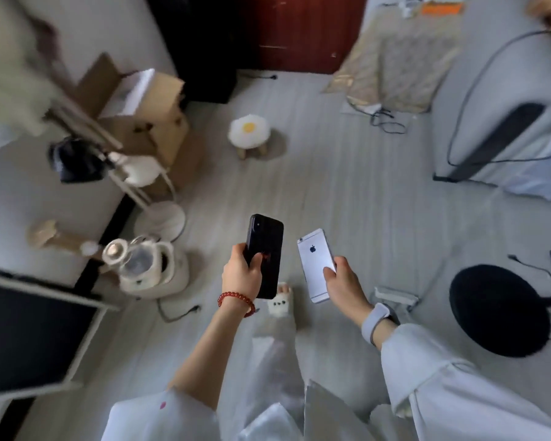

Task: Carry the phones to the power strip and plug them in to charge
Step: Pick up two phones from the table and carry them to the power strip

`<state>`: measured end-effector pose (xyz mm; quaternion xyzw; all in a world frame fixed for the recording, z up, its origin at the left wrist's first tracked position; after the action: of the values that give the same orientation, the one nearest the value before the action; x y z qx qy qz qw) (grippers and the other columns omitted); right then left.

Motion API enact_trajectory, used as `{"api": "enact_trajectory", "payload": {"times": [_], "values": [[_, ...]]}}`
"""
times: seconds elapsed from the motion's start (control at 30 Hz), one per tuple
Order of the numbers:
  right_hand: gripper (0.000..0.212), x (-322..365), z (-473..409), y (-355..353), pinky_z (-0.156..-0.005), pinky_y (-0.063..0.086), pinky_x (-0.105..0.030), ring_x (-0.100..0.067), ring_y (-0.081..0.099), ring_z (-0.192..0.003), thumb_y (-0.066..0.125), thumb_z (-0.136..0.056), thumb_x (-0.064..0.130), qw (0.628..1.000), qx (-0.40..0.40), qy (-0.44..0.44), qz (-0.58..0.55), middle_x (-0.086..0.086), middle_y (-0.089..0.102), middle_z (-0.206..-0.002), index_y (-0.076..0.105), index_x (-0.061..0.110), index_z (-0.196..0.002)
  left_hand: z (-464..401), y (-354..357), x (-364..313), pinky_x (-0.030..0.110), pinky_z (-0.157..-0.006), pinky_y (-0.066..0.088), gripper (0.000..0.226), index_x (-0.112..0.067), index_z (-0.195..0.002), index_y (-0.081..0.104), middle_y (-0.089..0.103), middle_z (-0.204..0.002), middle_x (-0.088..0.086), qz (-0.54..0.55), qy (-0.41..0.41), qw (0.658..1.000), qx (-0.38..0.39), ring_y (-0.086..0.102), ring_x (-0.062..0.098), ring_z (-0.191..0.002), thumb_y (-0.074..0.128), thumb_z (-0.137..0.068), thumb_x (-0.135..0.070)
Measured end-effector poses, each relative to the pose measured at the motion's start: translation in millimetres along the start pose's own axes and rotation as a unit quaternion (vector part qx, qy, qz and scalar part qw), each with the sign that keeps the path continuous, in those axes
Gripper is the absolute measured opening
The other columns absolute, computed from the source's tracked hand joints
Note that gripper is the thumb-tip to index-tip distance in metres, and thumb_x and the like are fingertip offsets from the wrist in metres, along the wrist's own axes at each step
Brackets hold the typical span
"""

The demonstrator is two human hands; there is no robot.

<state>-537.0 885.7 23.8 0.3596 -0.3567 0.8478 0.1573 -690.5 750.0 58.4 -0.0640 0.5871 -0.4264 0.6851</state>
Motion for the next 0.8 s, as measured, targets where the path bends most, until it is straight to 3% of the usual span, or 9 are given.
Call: {"api": "enact_trajectory", "payload": {"times": [0.17, 0.3, 0.47, 0.57, 0.8], "values": [[0.021, 32, -113, -48, -0.071, 0.033, -0.031, -0.028, 0.047, -0.085, 0.037, -0.093, 0.015, 0.996, -0.054, 0.044, -0.05, -0.01, 0.049, -0.093, 0.043, 0.002, -0.109, -124, 62, -79, 0.034, -0.076, 0.047, 0.025, -0.008, -0.11, 0.048, 0.063, -0.106, 0.015, -0.034, 0.045, 0.996, 0.074, 0.058, 0.035, -0.096, 0.049, -0.087, -0.019], [0.003, 64, -198, -93, -0.068, 0.032, -0.031, -0.025, 0.043, -0.078, 0.037, -0.093, 0.015, 0.99, -0.081, 0.081, -0.079, -0.008, 0.046, -0.088, 0.036, 0.013, -0.096, -215, 104, -152, 0.031, -0.073, 0.044, 0.025, -0.008, -0.11, 0.048, 0.062, -0.105, 0.015, -0.057, 0.07, 0.989, 0.116, 0.058, 0.032, -0.09, 0.049, -0.087, -0.019], [0.015, 83, -268, -148, -0.066, 0.032, -0.03, -0.026, 0.047, -0.08, 0.037, -0.094, 0.016, 0.98, -0.116, 0.12, -0.107, -0.005, 0.049, -0.088, 0.042, 0.008, -0.106, -292, 160, -232, 0.034, -0.076, 0.044, 0.027, -0.007, -0.112, 0.047, 0.062, -0.108, 0.018, -0.092, 0.096, 0.978, 0.164, 0.057, 0.037, -0.098, 0.049, -0.087, -0.019], [0.009, 90, -322, -187, -0.059, 0.033, -0.03, -0.025, 0.046, -0.077, 0.037, -0.094, 0.016, 0.973, -0.137, 0.135, -0.123, 0.001, 0.046, -0.075, 0.04, 0.01, -0.1, -336, 207, -280, 0.031, -0.073, 0.041, 0.026, -0.007, -0.111, 0.048, 0.062, -0.107, 0.017, -0.101, 0.113, 0.969, 0.195, 0.057, 0.036, -0.097, 0.048, -0.088, -0.019], [0.024, 120, -497, -310, -0.07, 0.035, -0.031, -0.025, 0.047, -0.084, 0.036, -0.094, 0.015, 0.972, -0.152, 0.118, -0.138, -0.007, 0.049, -0.094, 0.041, 0.003, -0.116, -457, 322, -411, 0.033, -0.073, 0.045, 0.028, -0.008, -0.114, 0.046, 0.062, -0.107, 0.014, -0.1, 0.117, 0.966, 0.209, 0.057, 0.029, -0.091, 0.047, -0.089, -0.019]]}}
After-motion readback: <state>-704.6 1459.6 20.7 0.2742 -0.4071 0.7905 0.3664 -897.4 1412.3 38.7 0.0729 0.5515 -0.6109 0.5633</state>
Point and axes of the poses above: each hand's wrist, its own z-axis away from the middle knuckle, its own y-axis out of the palm, x = y × z, the point moved 5 cm from there along -z, towards the middle knuckle
